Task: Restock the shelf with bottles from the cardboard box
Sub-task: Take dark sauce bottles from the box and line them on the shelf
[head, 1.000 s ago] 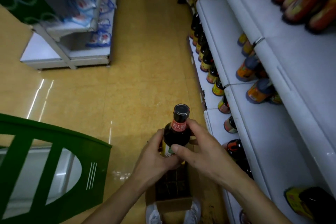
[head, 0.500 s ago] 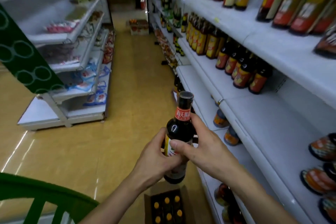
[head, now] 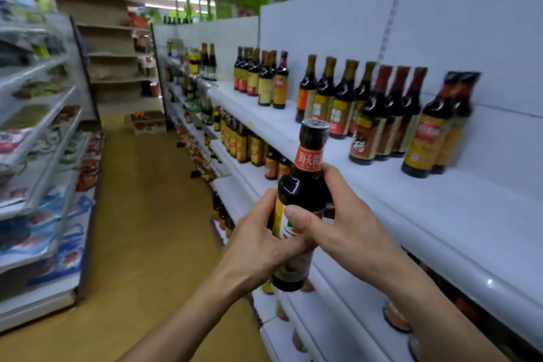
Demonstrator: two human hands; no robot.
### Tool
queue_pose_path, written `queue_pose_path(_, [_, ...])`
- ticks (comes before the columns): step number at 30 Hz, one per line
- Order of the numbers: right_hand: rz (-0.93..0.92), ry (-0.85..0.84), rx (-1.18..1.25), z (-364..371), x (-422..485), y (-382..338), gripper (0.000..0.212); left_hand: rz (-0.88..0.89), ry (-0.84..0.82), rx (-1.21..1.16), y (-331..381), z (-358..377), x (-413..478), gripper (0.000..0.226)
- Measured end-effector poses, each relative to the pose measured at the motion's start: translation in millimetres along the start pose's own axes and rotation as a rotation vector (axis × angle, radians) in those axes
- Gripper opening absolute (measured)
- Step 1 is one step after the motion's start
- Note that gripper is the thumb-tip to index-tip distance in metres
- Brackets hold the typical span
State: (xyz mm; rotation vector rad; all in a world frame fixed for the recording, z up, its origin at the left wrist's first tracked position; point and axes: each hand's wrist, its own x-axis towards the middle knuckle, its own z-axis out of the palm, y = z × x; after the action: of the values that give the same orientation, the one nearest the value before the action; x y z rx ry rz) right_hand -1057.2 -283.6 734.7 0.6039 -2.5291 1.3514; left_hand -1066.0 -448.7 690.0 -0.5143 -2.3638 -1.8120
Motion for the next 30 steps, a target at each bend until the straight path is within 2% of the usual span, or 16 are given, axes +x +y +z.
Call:
queue_pose_path(16, [0.068,0.339,-0.173,-200,-73,19,0.059,0.172,-0.276,-0.111,116,182,63,0.052])
queue_pose_path(19, [0.088,0.386,-0.202,-232,-93,26,0.058,0.180,-0.315,-0.120,132,221,66,0.044])
queue_pose_path(22, [0.122,0.431,-0.236,-258,-114,35,0.057,0.184,-0.368,-0.140,143,257,66,0.039])
queue_pose_path(30, [0.240,0.524,-0.325,-303,-165,47,0.053,0.187,-0.511,-0.189,163,330,55,0.044])
